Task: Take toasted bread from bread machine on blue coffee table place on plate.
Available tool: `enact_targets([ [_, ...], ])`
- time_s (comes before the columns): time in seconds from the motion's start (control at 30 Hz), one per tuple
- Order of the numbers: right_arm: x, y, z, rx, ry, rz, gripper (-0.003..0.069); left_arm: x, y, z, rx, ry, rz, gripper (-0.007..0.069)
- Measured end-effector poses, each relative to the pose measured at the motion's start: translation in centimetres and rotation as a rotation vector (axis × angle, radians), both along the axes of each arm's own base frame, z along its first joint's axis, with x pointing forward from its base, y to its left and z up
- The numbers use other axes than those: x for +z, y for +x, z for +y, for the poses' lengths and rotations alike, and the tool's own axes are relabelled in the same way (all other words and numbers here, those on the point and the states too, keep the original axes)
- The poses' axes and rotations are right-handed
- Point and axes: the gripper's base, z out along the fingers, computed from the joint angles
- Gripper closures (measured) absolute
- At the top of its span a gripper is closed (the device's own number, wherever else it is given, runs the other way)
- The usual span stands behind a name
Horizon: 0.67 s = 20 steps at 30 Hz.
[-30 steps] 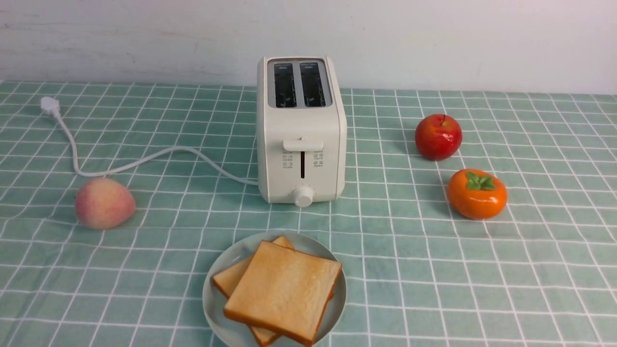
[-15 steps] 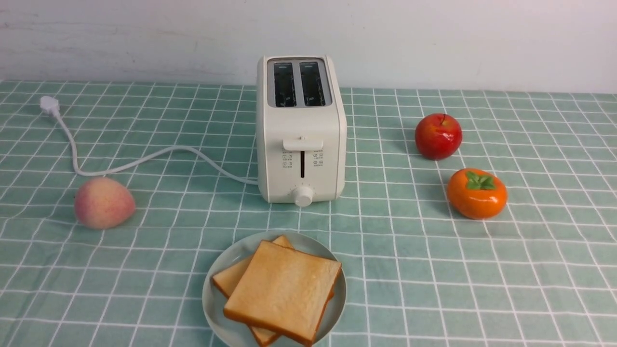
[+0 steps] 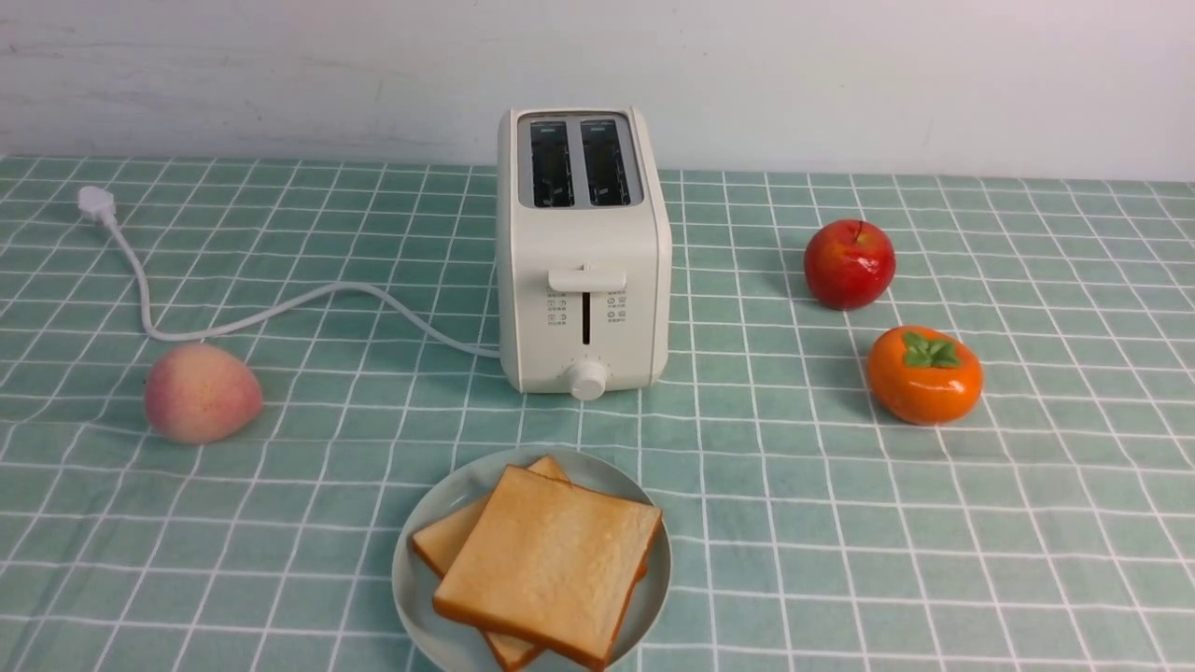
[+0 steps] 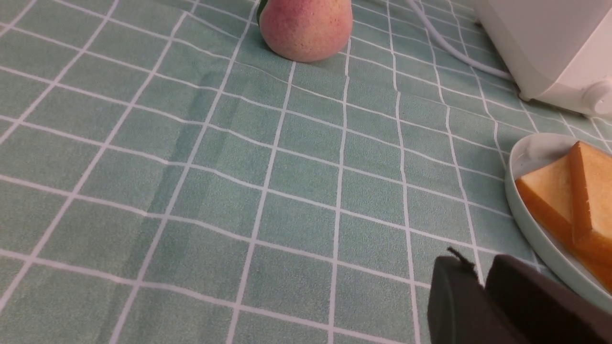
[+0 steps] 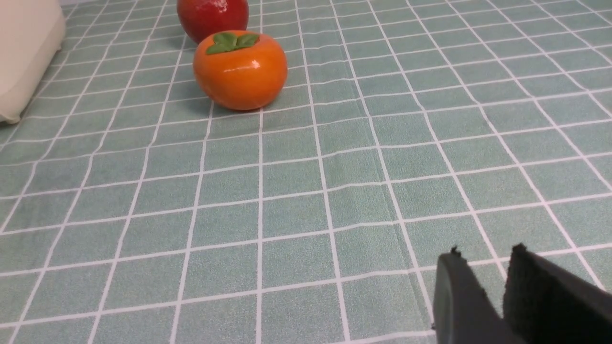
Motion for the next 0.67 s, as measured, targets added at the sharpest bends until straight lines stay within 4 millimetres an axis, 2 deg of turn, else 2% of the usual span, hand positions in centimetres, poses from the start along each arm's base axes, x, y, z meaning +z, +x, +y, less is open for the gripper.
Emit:
enact_targets([
  [0.67,0.00,0.00,0.00,0.000,0.000,0.000,0.0465,0.00,0.00,0.00,0.000,0.000,0.000,0.0518],
])
